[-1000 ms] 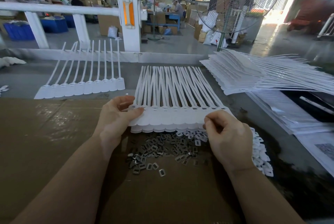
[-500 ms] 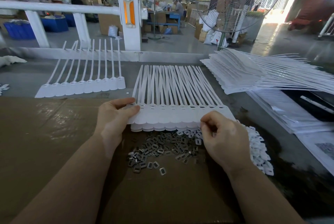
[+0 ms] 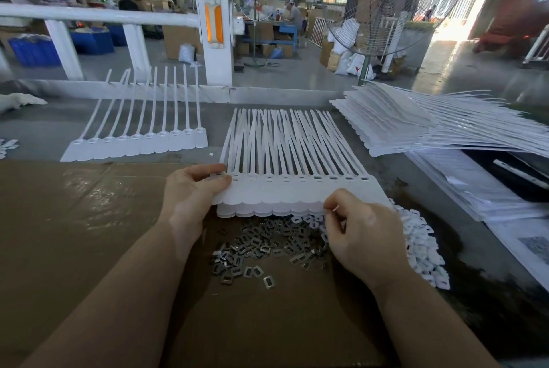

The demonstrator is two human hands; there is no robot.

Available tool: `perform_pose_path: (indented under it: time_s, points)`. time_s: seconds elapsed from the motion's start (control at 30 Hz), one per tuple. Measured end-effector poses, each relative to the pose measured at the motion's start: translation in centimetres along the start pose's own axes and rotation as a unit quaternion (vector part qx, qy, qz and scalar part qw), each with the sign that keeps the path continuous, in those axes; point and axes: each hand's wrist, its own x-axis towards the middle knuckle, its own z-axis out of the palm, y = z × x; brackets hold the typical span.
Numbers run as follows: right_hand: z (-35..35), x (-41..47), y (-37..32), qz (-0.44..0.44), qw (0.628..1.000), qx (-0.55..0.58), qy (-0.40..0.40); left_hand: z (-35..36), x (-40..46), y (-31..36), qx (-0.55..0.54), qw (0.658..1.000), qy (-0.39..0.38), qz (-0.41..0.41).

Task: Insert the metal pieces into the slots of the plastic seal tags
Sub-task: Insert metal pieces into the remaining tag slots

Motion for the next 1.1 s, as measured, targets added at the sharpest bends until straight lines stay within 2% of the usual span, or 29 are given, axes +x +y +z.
perform_pose_path:
  time_s: [0.2, 0.43, 0.57, 0.83, 0.9, 1.03, 1.1]
  points:
    - [0.18, 0.13, 0.27, 0.031, 0.998, 0.053, 0.009, 0.03, -0.01, 0.14, 0.004, 1.0, 0.001, -0.002]
    - [-0.13, 0.18, -0.21, -0.044, 0.998, -0.025, -0.025, 0.01, 0.02, 0.14, 0.013, 1.0, 0.002, -0.002]
    - [0.04, 0.01, -0.28, -0.057, 0.997, -0.039, -0.04, 0.05, -0.04, 0.13, 0.014, 1.0, 0.0, -0.001]
    - [0.14, 0.22, -0.32, -0.071, 0.995, 0.053, -0.051, 0.07, -0.05, 0.15, 0.015, 1.0, -0.004, 0.001]
    - [0.21, 0.26, -0.23, -0.06, 0.994, 0.084, -0.03, 0.04, -0.02, 0.12, 0.013, 1.0, -0.004, 0.001]
    - [0.5, 0.43, 0.33, 0.023, 0.986, 0.158, 0.047, 0.03, -0.04, 0.1, 0.004, 1.0, -0.01, 0.009]
    - [0.73, 0.48, 0.51, 0.056, 0.981, 0.177, 0.06, 0.0, -0.01, 0.05, 0.003, 1.0, -0.009, 0.016]
